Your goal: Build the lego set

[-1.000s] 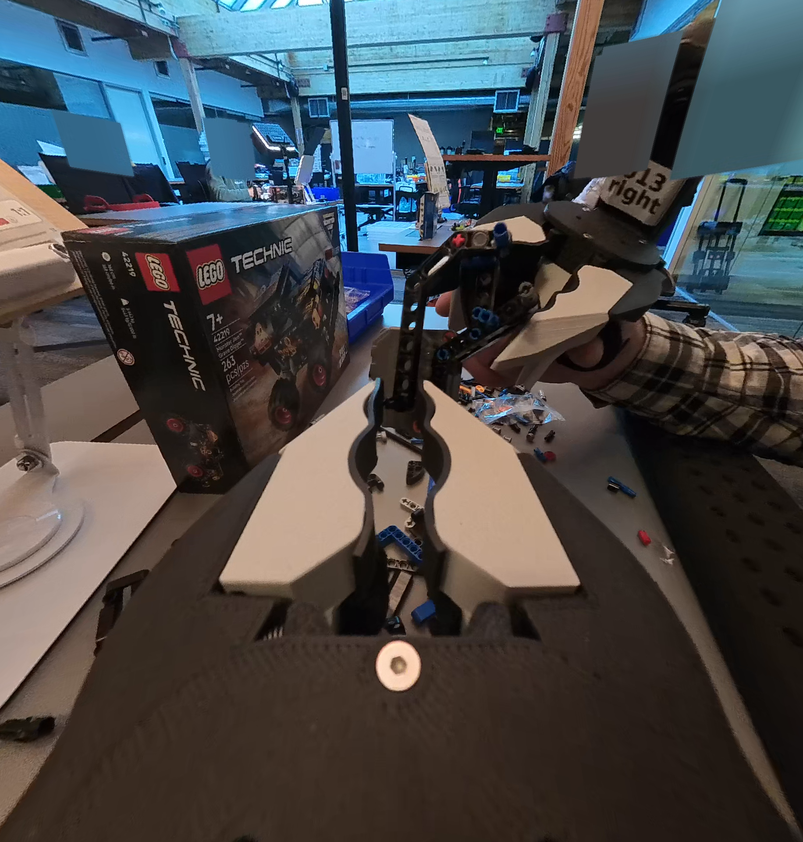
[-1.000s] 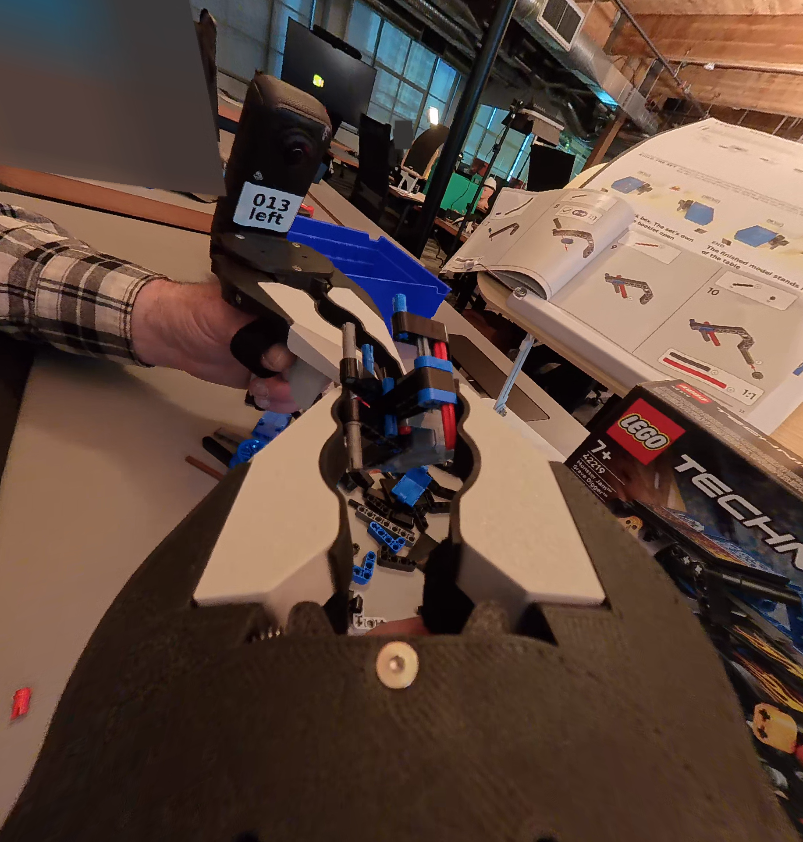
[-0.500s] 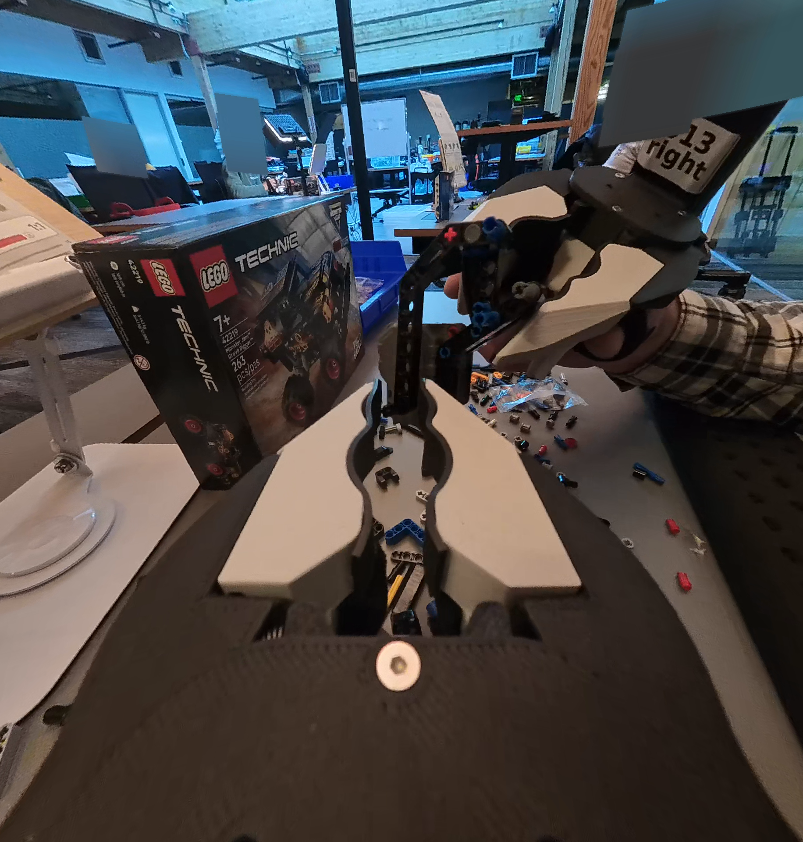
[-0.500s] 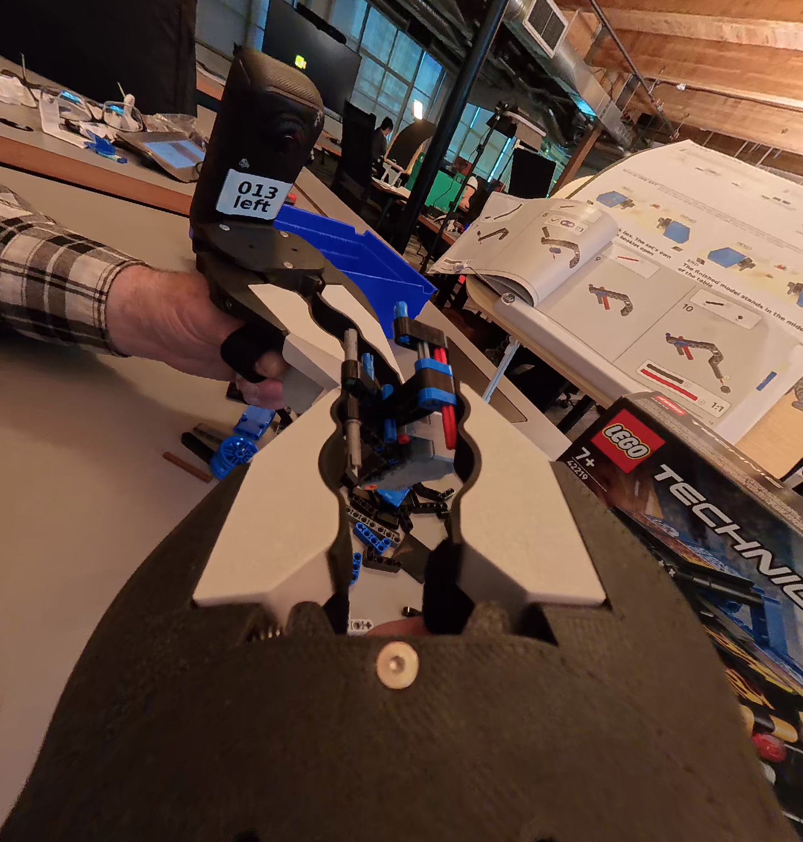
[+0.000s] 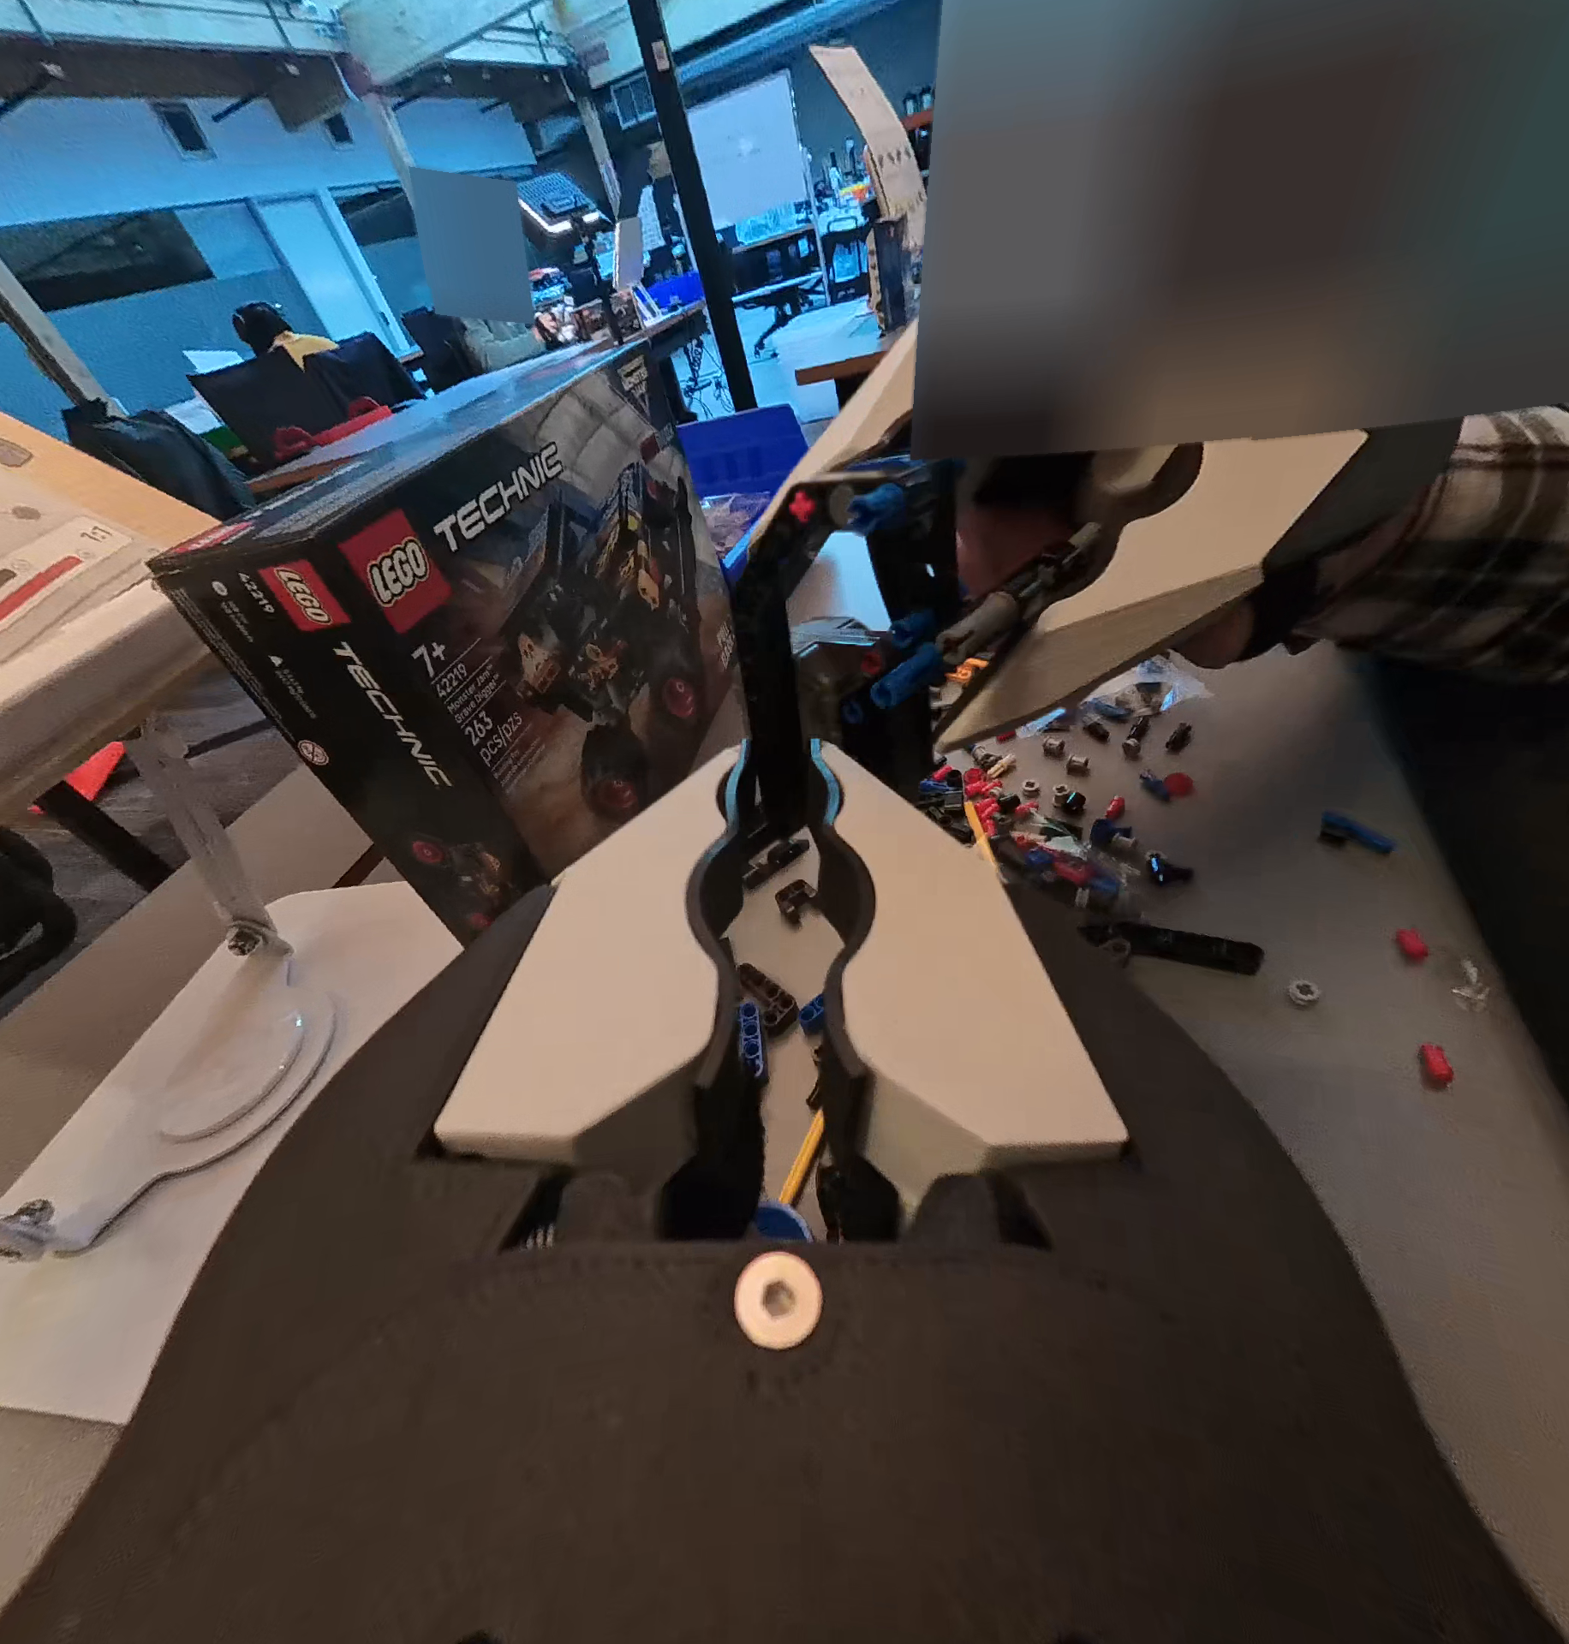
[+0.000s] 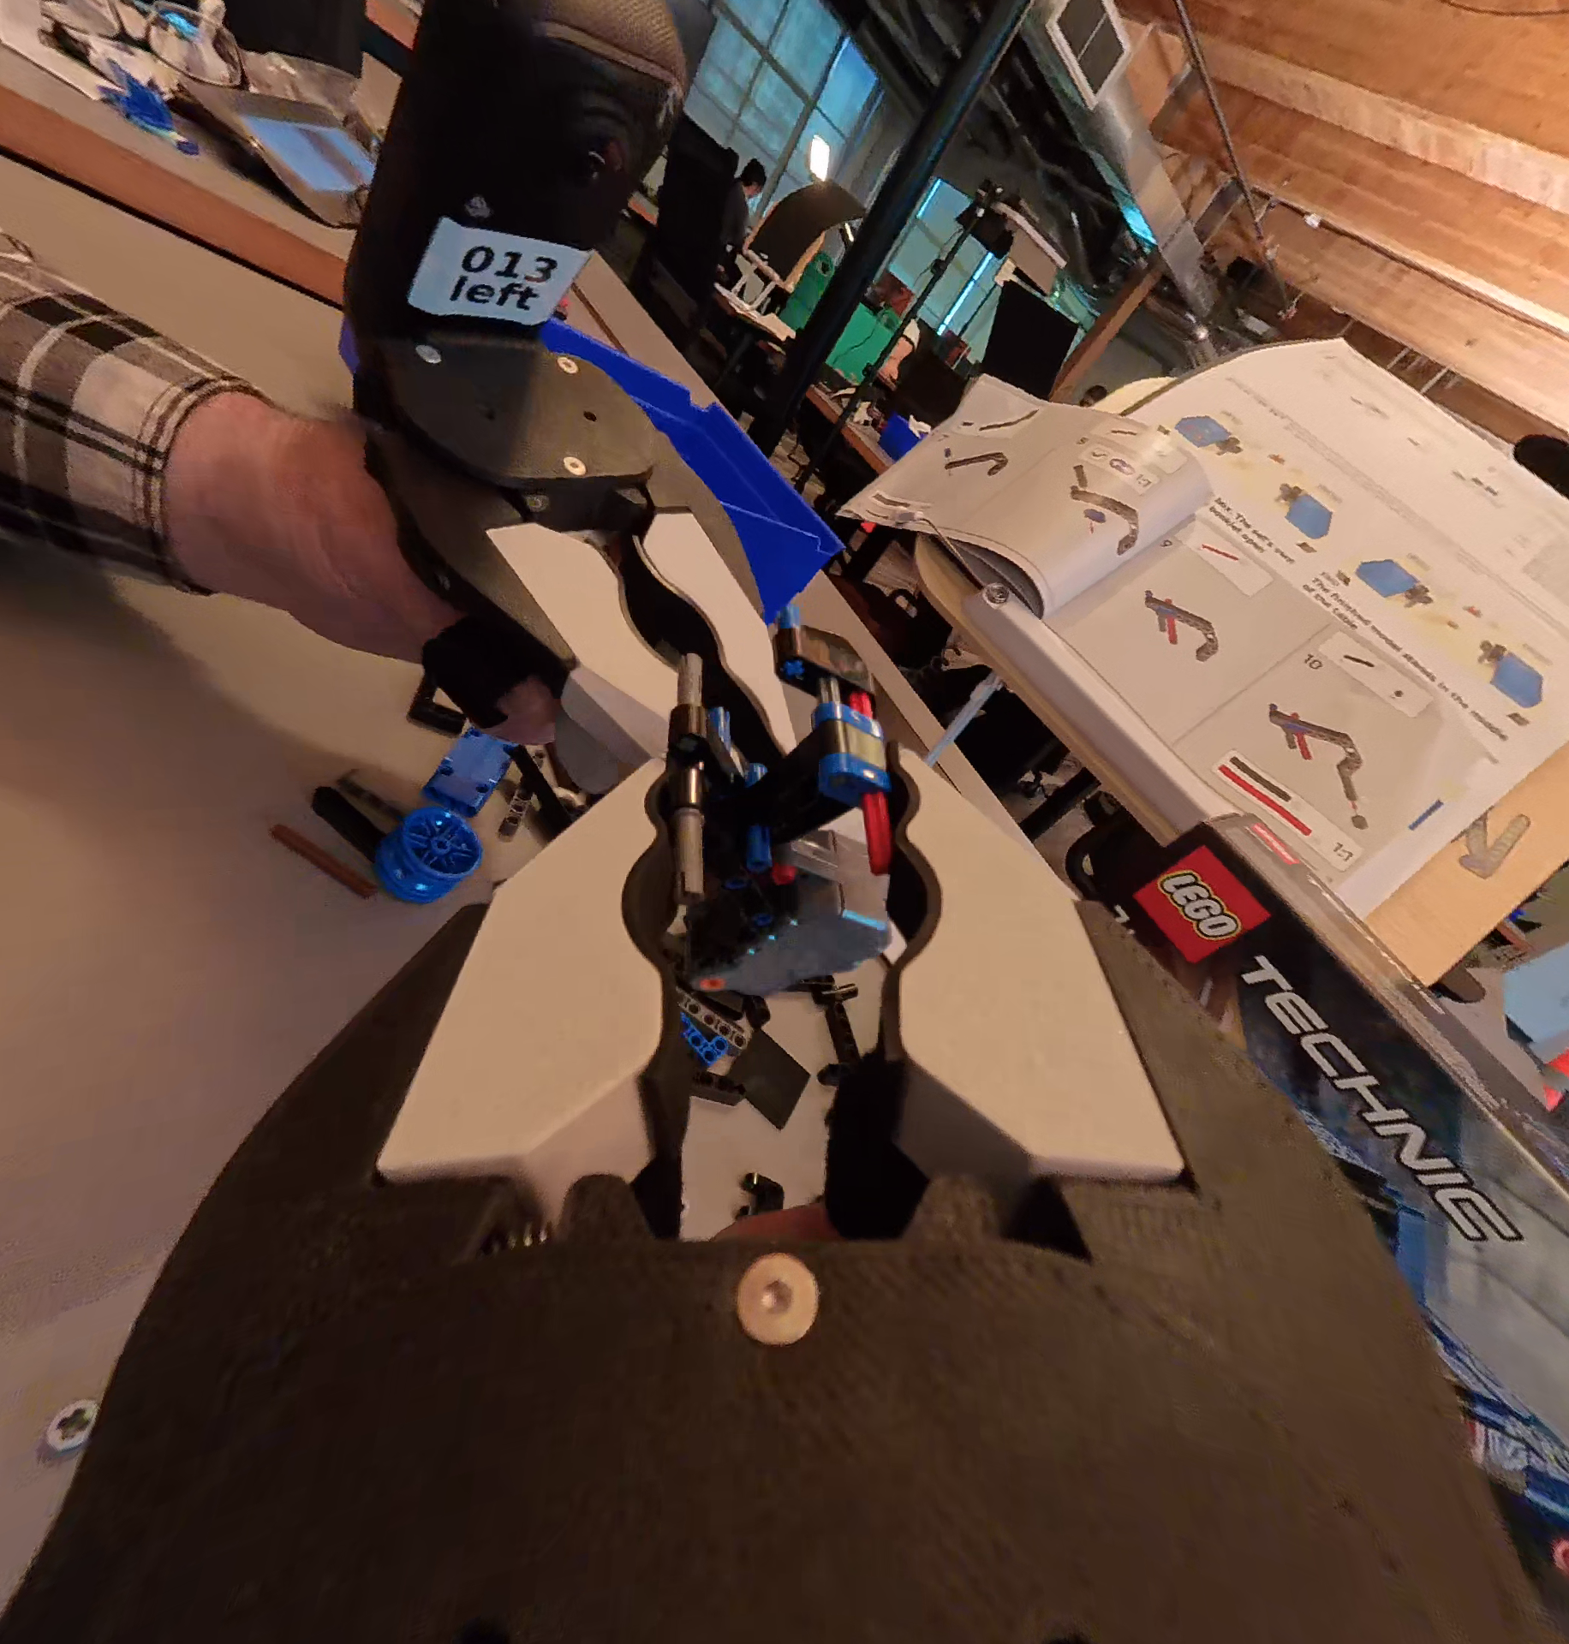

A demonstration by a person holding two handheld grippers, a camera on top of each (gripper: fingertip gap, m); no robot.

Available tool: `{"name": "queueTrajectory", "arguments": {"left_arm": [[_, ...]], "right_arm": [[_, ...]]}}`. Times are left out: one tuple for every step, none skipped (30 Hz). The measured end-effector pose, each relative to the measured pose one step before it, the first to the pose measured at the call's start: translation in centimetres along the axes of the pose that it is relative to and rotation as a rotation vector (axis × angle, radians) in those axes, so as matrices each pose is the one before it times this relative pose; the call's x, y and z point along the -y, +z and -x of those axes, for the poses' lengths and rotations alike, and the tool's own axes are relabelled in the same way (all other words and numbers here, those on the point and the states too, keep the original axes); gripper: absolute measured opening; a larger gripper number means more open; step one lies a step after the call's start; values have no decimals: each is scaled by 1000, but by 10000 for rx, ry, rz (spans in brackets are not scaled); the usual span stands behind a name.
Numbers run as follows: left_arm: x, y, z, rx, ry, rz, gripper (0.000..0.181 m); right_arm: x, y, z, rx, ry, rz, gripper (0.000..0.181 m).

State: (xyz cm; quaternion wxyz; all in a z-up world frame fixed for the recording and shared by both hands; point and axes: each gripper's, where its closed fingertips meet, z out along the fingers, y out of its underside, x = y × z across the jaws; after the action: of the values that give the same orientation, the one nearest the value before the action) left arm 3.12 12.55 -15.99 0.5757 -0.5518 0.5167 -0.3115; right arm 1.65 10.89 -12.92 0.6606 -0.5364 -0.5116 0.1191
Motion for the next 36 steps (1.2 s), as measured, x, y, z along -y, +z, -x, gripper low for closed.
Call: {"name": "queueTrajectory", "arguments": {"left_arm": [[71, -22, -8, -14, -86, -79, 8], [101, -45, -3, -54, -139, -98, 8], [192, -65, 36, -42, -167, -151, 8], [246, -78, 73, -28, -205, -178, 8], [204, -70, 72, -47, -243, -163, 8], [187, -72, 62, -52, -211, -155, 7], [198, -94, 58, -40, -188, -169, 8], [218, -82, 60, -25, -182, -167, 7], [238, -85, 9, -54, -169, -160, 7], [296, -101, -3, -53, -141, -182, 7], [376, -125, 25, -31, -133, -212, 7], [368, -131, -8, -61, -149, -208, 7], [324, -111, -21, -77, -144, -173, 8], [236, -82, -45, -83, -124, -136, 8], [164, -56, -59, -77, -122, -112, 8], [115, -25, -58, -74, -142, -99, 8], [88, -4, -143, -124, -125, -100, 8], [79, -23, -101, -97, -106, -92, 7], [79, -27, -77, -79, -92, -90, 8], [43, -9, -166, -137, -76, -47, 8], [-66, 59, -219, -146, -31, 26, 8], [-193, 130, -111, -50, -17, 85, 8], [-187, 132, -44, -18, -36, 55, 8], [-255, 111, -47, -54, -59, 78, 8], [-264, 85, -2, -32, -46, 87, 8], [-211, 69, 96, 29, -33, 74, 9], [-127, 42, 56, 2, -46, 33, 9], [-42, 6, 39, -19, -69, -8, 8], [-36, 10, 17, -24, -73, 1, 8], [-39, 25, -12, -23, -38, 14, 8], [-89, 76, -66, -31, 0, 42, 8], [-89, 90, -108, -46, -16, 34, 8], [-110, 109, -140, -70, -29, 34, 8], [-130, 121, -135, -60, 2, 39, 8], [-85, 124, -154, -64, 10, 21, 8], [1, 58, 50, 57, 5, -19, 8]], "right_arm": [[64, -19, 7, 41, 92, -35, 43], [63, -33, -46, 29, 112, -49, 43], [107, -32, -84, -11, 81, -72, 43], [151, -38, -61, -22, 71, -92, 43], [191, -8, -19, 2, 96, -104, 44], [225, -22, -26, -7, 119, -117, 45], [216, -12, -72, -31, 123, -114, 47], [168, -32, -77, -28, 118, -98, 51], [147, -40, -128, -35, 128, -101, 51], [120, -44, -147, -11, 171, -109, 52], [24, -38, -194, 2, 239, -69, 55], [-69, -8, -210, 27, 287, -14, 57], [-137, 11, -153, 75, 299, 8, 58], [-88, 3, -55, 118, 287, -25, 58], [-18, 32, 26, 130, 269, -60, 59], [-4, 48, 97, 136, 240, -51, 59], [-15, 79, 76, 85, 172, -31, 59], [-25, 38, 0, 4, 69, -15, 58], [13, -15, -65, -45, -35, -12, 56], [166, -96, -80, -80, -112, -81, 50], [269, -114, 21, -13, -107, -122, 43], [207, -52, 177, 71, -64, -82, 36], [105, 37, 124, 5, -61, -30, 32], [53, 71, 110, -36, -122, -10, 33], [-34, 83, 138, -23, -160, 33, 31], [-74, 109, 129, -15, -112, 58, 30], [-65, 115, 121, 4, -41, 38, 30], [-5, 91, 114, 20, 4, 3, 30], [8, 70, 138, 38, 8, 0, 30], [29, 66, 133, 26, -29, 3, 31], [52, 60, 147, 17, -61, 1, 30], [90, 62, 191, 32, -63, -11, 30], [103, 70, 227, 46, -57, -17, 30], [74, 91, 296, 80, -59, 4, 29], [19, 118, 367, 99, -93, 34, 27], [28, 126, 274, 6, -147, 23, 23]]}}
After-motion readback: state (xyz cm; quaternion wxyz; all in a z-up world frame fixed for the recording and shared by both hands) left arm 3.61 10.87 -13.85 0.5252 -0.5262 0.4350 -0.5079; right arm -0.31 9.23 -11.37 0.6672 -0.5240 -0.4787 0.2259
